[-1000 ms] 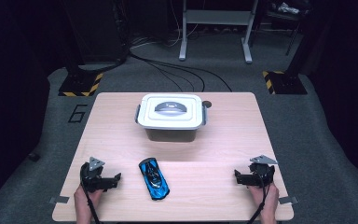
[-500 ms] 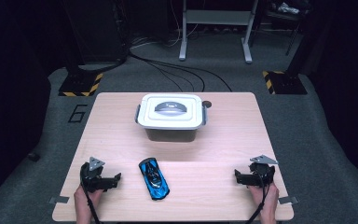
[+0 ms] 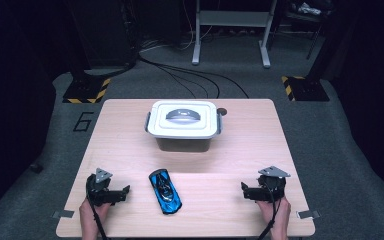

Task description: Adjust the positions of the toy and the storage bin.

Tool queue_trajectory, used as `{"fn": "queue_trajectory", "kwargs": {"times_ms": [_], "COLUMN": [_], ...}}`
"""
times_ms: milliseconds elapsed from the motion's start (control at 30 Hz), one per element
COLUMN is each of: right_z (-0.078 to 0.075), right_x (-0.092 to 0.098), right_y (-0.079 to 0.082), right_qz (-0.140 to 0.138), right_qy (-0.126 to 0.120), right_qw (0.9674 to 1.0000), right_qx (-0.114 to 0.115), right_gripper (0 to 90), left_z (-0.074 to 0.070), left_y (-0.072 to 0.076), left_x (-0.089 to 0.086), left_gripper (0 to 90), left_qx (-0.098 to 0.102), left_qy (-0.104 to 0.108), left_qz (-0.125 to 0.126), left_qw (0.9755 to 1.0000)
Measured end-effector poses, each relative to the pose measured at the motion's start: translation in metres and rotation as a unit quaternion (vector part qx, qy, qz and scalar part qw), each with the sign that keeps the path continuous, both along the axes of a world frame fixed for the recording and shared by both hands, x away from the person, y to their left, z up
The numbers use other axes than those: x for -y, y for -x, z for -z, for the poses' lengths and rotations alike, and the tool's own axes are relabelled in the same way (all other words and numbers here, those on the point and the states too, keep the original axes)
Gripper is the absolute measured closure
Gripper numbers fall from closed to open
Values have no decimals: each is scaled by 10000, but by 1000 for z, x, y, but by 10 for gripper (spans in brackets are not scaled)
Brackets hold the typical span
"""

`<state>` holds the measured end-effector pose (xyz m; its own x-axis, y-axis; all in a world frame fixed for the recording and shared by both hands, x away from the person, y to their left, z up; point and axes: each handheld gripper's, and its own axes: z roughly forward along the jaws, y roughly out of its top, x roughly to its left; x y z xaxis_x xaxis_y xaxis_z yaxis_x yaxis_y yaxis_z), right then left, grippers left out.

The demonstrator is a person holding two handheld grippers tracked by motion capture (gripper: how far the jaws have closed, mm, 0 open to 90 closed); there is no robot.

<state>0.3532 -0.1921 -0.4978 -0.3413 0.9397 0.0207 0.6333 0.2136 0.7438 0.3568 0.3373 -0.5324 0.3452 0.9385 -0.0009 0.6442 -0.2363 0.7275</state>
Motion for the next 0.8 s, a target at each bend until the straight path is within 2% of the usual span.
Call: {"fn": "queue_trajectory", "kwargs": {"times_ms": [333,400,467,600,633,667,800], "right_z": [-10,-11,-13,-16,-18,-18,-18], "right_x": [-36,-45,-55,-71,-81,-81,-102], "right_y": [2,2,1,2,1,1,1], "right_qz": [-400,-490,-542,-766,-868,-868,-1059], "right_qy": [33,32,-19,-11,47,47,64], "right_qw": [9992,9988,9985,9971,9962,9962,9943], "right_qx": [71,69,31,33,15,15,-35], "right_gripper": [2,8,2,0,0,0,0], "left_z": [0,-1,0,0,0,0,-1], "left_y": [0,1,0,0,0,0,1], "left_x": [0,-1,0,0,0,0,0], "left_gripper": [6,7,7,7,7,7,7], "left_qx": [-20,-79,-12,-12,7,7,-52], "left_qy": [-33,-51,-32,-1,7,7,-40], "left_qz": [24,55,24,1,-14,-14,31], "left_qw": [10000,9999,10000,10000,10000,10000,10000]}}
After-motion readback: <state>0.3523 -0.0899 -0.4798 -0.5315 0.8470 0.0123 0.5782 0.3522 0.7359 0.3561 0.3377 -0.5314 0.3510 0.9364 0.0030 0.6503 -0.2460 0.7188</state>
